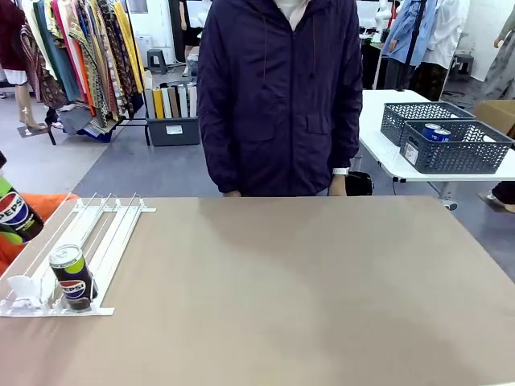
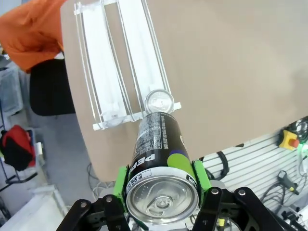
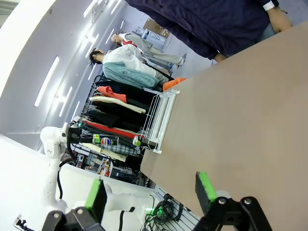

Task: Retrieve and store the cans from the dispenser.
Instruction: Pick up one can from the Automatic Can Dispenser and place it in the middle of the table.

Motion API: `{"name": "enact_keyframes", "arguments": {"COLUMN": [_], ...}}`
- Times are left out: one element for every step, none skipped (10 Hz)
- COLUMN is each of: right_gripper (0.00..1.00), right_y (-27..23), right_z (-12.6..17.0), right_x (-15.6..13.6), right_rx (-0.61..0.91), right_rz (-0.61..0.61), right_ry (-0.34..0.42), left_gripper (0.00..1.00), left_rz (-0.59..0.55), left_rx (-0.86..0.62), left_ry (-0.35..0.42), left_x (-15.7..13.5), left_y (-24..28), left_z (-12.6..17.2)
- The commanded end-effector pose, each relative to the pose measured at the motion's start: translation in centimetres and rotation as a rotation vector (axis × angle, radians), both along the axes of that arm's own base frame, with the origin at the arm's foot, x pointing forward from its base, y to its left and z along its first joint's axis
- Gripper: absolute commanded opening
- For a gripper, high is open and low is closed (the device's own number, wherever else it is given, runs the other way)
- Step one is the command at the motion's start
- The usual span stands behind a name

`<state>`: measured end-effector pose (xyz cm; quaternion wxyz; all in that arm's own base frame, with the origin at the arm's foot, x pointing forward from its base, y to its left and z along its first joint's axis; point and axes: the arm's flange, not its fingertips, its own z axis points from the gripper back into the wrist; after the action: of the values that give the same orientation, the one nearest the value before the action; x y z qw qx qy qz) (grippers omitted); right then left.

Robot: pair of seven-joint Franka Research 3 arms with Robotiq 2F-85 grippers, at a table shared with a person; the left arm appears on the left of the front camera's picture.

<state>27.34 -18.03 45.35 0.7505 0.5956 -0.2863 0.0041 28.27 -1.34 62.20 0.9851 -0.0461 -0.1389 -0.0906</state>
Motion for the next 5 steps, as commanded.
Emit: {"name": "enact_keyframes", "arguments": {"right_gripper": [1.0, 1.0, 1.0, 1.0, 1.0], "right_y": [-0.01, -0.01, -0.01, -0.01, -0.01], "right_z": [0.35, 0.35, 0.35, 0.35, 0.35], "right_x": [0.34, 0.34, 0.34, 0.34, 0.34], "right_rx": [0.018, 0.018, 0.018, 0.018, 0.018], "right_rz": [-0.009, -0.009, -0.009, -0.009, -0.009], "right_ry": [-0.034, -0.034, -0.034, -0.034, -0.034], "left_gripper": [0.0, 0.0, 0.0, 0.0, 0.0], "left_rz": [0.004, 0.004, 0.004, -0.007, 0.048], "left_rx": [0.027, 0.027, 0.027, 0.015, -0.052], "left_ry": [0.011, 0.011, 0.011, 0.027, 0.039], "left_x": [0.7, 0.7, 0.7, 0.74, 1.08], "left_y": [-0.46, -0.46, -0.46, -0.57, -1.13], "left_z": [-0.19, -0.19, -0.19, -0.83, -0.55]}}
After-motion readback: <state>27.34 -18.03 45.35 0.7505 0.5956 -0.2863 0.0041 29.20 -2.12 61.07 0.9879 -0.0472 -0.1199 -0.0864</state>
